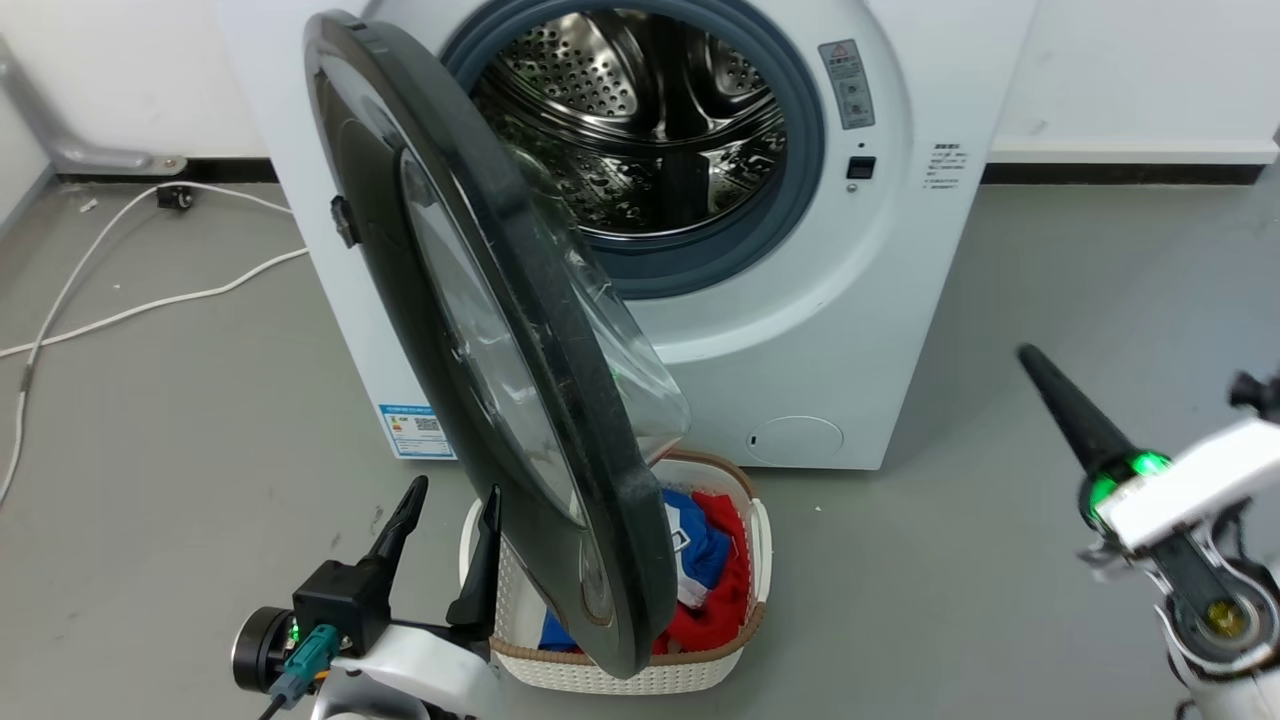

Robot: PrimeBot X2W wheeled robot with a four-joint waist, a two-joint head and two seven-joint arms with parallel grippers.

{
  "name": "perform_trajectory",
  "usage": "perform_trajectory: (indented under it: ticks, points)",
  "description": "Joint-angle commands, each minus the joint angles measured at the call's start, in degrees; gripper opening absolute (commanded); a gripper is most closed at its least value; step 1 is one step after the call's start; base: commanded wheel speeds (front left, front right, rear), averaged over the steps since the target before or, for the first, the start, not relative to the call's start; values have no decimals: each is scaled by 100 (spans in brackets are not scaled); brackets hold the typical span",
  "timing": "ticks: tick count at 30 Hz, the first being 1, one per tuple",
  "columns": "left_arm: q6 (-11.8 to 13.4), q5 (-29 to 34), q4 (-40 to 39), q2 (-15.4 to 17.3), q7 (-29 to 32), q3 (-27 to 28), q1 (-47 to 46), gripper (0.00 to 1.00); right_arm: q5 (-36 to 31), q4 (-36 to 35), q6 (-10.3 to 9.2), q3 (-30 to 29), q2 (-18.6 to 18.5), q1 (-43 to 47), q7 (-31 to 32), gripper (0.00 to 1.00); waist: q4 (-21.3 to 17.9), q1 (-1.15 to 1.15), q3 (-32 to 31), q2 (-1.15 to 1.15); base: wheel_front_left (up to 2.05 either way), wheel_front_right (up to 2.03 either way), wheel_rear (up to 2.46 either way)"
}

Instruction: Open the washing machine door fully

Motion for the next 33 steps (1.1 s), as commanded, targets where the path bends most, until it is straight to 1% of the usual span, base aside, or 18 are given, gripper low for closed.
perform_trajectory:
  ticks: [1, 2, 3, 4, 5, 7, 9, 11, 14, 17, 20, 22, 23, 26, 33]
  points:
    - [22, -10, -20, 34, -15, 29, 61, 100, -217, -91, 2, -133, -20, 225, -182, 0, -48, 0, -5, 0, 0, 0, 0]
    - [21, -15, -25, 42, -15, 52, 73, 100, -392, -140, 2, -215, -5, 368, -289, 5, -71, 0, -7, 0, 0, 0, 0]
    - [27, -16, -31, 51, -15, 75, 93, 100, -616, -179, 2, -333, 1, 513, -425, 31, -91, 0, -9, 0, 0, 0, 0]
    - [35, -17, -33, 57, -15, 89, 110, 100, -838, -228, 2, -453, 35, 656, -544, 76, -107, 0, -9, 0, 0, 0, 0]
    - [47, -19, -37, 57, -15, 106, 120, 100, -1076, -276, 2, -565, 85, 799, -637, 100, -123, 0, -9, 0, 0, 0, 0]
    - [58, -21, -46, 63, -15, 137, 135, 100, -1636, -379, 2, -875, 184, 1019, -838, 100, -152, 0, -5, 0, 0, 0, 0]
    - [79, -24, -48, 68, -15, 157, 144, 100, -2211, -563, 2, -1176, 393, 1207, -947, 100, -178, 0, -3, 0, 0, 0, 0]
    - [93, -29, -40, 77, -15, 179, 158, 100, -2863, -807, 2, -1483, 604, 1351, -971, 100, -203, 0, -6, 0, 0, 0, 0]
    - [95, -31, -21, 85, -15, 192, 140, 100, -4007, -1292, 2, -1860, 930, 1489, -913, 100, -222, 0, -10, 0, 0, 0, 0]
    - [108, -13, 0, 107, -15, 194, 104, 100, -5131, -1783, 2, -2008, 1209, 1637, -814, 100, -213, 0, -20, 0, 0, 0, 0]
    - [133, 0, 9, 110, -15, 196, 65, 100, -5974, -2094, 2, -1897, 1421, 1824, -776, 100, -191, 0, -31, 0, 0, 0, 0]
    - [135, 3, 5, 112, -15, 196, 45, 100, -6304, -2137, 1, -1811, 1538, 1963, -812, 100, -173, 0, -28, 0, 0, 0, 0]
    - [135, 3, 5, 112, -15, 196, 45, 100, -6304, -2137, 1, -1811, 1538, 1963, -812, 100, -173, 0, -28, 0, 0, 0, 0]
    - [139, 3, 6, 122, -15, 209, 31, 100, -6580, -2077, 2, -1725, 1686, 2151, -933, 100, -154, 0, -31, 0, 0, 0, 0]
    - [169, -14, 12, 141, -15, 228, 83, 100, -6811, -1584, 1, -1740, 1837, 2379, -1239, 100, -155, 0, -29, 0, 0, 0, 0]
